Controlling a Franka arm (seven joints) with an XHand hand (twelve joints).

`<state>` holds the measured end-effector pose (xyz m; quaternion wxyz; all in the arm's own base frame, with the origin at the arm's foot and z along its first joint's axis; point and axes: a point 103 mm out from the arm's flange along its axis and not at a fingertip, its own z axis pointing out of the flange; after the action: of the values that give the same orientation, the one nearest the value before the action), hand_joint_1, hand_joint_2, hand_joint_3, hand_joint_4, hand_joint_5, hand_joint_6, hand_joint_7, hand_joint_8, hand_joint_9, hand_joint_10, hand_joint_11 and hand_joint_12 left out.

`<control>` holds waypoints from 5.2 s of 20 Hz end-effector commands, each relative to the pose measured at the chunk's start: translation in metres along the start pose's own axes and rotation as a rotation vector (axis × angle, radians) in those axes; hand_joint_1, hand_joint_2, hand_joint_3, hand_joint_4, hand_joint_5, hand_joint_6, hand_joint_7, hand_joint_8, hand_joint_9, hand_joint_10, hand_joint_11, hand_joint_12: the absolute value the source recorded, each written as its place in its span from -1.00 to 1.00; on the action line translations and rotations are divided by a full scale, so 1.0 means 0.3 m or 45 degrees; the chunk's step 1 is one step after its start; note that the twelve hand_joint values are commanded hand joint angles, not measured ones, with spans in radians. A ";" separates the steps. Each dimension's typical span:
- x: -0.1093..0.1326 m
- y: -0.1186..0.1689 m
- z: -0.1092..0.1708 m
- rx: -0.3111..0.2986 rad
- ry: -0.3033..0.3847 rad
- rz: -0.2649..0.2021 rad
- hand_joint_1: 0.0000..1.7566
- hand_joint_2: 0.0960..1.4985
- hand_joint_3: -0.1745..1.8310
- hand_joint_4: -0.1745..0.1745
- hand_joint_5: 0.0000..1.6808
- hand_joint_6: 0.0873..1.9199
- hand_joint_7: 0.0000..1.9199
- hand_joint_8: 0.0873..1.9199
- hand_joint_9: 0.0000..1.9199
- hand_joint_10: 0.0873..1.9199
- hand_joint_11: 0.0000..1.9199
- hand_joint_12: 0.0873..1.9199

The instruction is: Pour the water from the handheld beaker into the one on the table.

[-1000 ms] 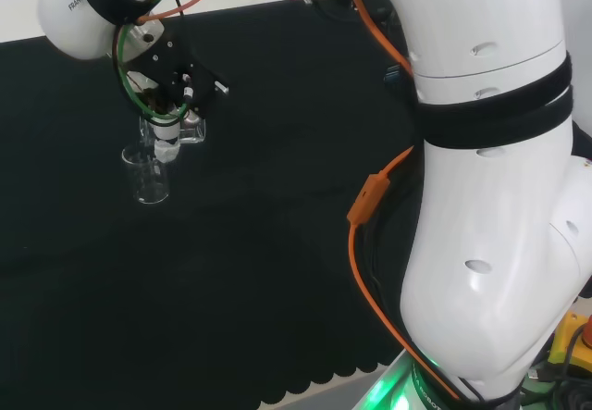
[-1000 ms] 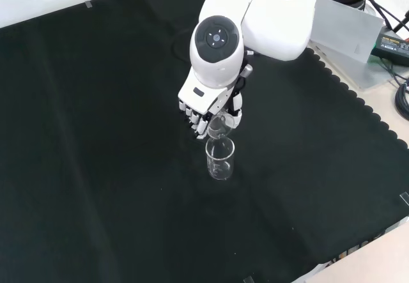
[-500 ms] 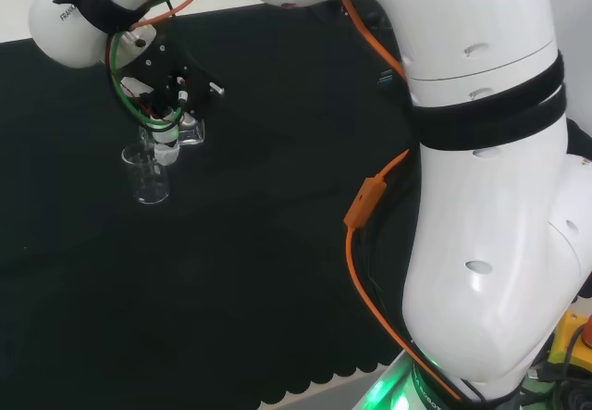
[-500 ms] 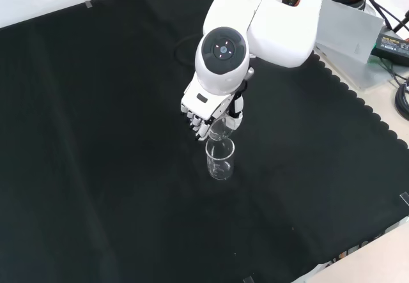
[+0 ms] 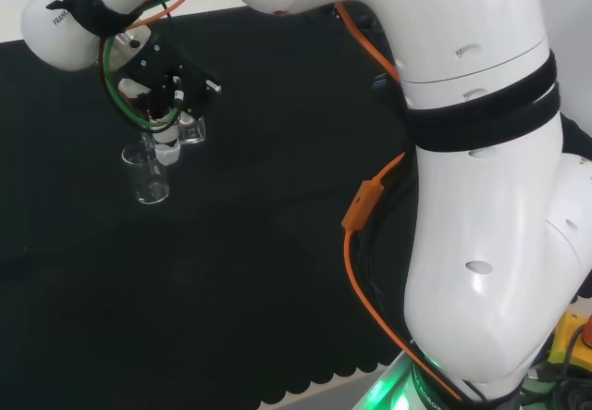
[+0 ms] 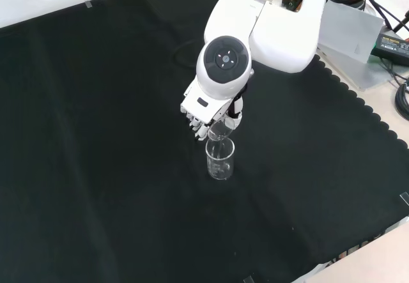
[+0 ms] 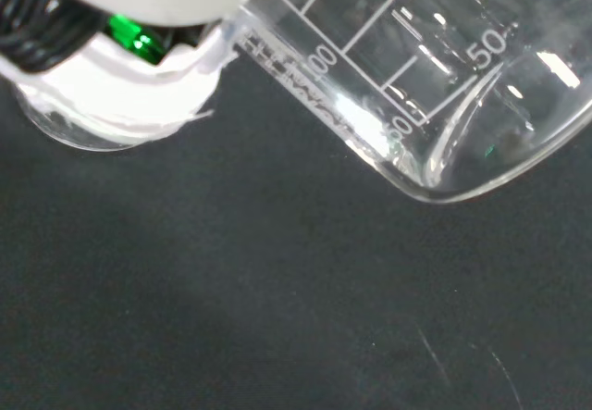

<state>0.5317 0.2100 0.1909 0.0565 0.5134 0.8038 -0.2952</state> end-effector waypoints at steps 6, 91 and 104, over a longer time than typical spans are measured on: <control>-0.001 0.004 -0.013 0.039 -0.043 0.006 0.34 -0.21 -0.21 0.22 0.62 -0.55 0.92 -1.00 0.79 -1.00 0.47 -0.30; -0.111 -0.033 -0.075 -0.242 0.378 0.011 0.33 -0.21 -0.19 0.19 0.58 -0.49 0.92 -1.00 0.79 -1.00 0.48 -0.31; -0.204 -0.020 0.021 -0.444 0.657 -0.020 0.33 -0.21 -0.19 0.19 0.58 -0.48 0.93 -1.00 0.79 -1.00 0.48 -0.31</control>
<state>0.5514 0.1725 0.2129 -0.0517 0.5442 0.8349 -0.0636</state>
